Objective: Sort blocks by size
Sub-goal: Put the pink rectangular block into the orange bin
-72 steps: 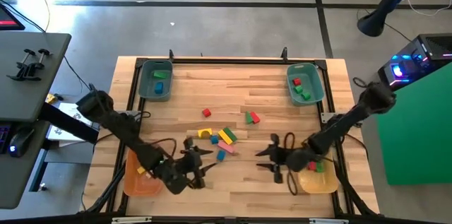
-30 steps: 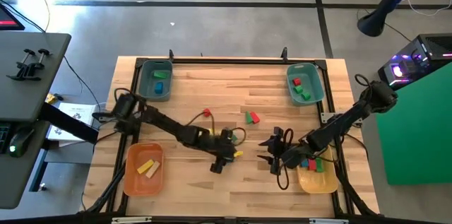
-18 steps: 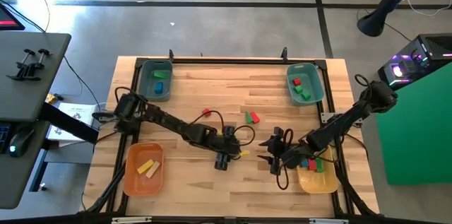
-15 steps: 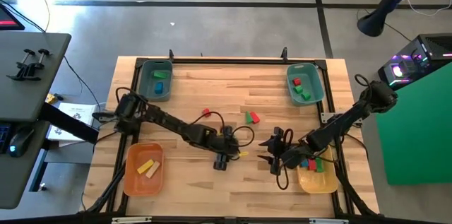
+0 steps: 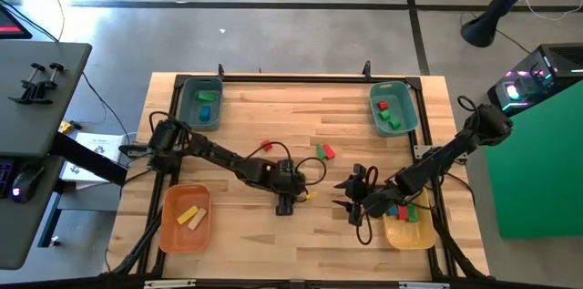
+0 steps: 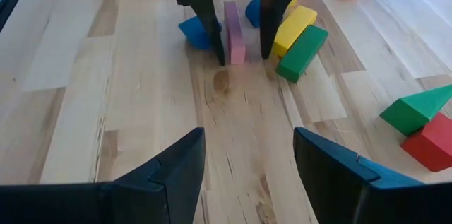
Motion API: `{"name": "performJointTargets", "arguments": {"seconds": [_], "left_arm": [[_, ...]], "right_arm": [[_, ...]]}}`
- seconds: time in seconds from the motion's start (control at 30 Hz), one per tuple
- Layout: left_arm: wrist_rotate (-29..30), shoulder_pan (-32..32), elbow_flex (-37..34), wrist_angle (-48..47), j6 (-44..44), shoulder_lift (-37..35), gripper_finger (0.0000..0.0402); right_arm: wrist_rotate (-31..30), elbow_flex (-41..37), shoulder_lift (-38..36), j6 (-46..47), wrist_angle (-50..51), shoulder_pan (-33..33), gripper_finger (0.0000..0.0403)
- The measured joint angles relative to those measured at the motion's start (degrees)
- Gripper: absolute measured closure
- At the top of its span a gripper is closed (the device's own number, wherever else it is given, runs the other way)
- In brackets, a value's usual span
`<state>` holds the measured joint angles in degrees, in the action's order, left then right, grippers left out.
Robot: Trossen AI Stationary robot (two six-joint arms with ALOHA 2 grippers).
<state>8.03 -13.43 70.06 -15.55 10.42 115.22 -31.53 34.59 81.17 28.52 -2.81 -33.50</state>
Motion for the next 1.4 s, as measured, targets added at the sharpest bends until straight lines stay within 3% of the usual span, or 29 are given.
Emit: {"name": "performJointTargets", "arguments": {"seconds": [0.17, 0.27, 0.57, 0.73, 0.93, 1.07, 1.2, 1.4], "left_arm": [[0.0, -0.1, 0.0, -0.5, 0.4, 0.0, 0.0204], [-0.4, -0.1, 0.0, -1.3, 0.6, 0.0, 0.0226], [-1.6, -0.1, 4.8, -3.0, -2.0, 0.0, 0.0378], [3.3, -1.6, 12.9, -9.1, -5.0, 0.0, 0.0371], [13.5, -7.5, 24.0, -27.3, -4.5, -0.1, 0.038], [16.0, -12.7, 26.7, -44.0, 8.2, -0.2, 0.0381], [16.1, -18.6, 22.6, -58.4, 28.5, -2.2, 0.0376], [11.4, -28.4, 6.8, -58.8, 58.7, -11.2, 0.0373]], "right_arm": [[0.0, 0.0, 0.0, 0.0, 0.0, 0.0, 0.0192], [0.0, 0.0, 0.0, 0.0, 0.0, 0.0, 0.0192], [-2.4, 0.0, 0.0, 0.0, 0.0, 0.0, 0.0192], [-2.5, 0.0, 0.0, 0.0, 0.0, 0.0, 0.0192], [-2.6, 0.0, 0.0, 0.0, 0.0, 0.0, 0.0192], [-2.6, 0.0, 0.0, 0.0, -0.5, 0.0, 0.0192], [-3.8, 0.0, 0.0, -0.3, -1.4, 0.0, 0.0192], [-5.1, 0.0, 0.0, -0.4, -2.2, 0.0, 0.0192]]}}
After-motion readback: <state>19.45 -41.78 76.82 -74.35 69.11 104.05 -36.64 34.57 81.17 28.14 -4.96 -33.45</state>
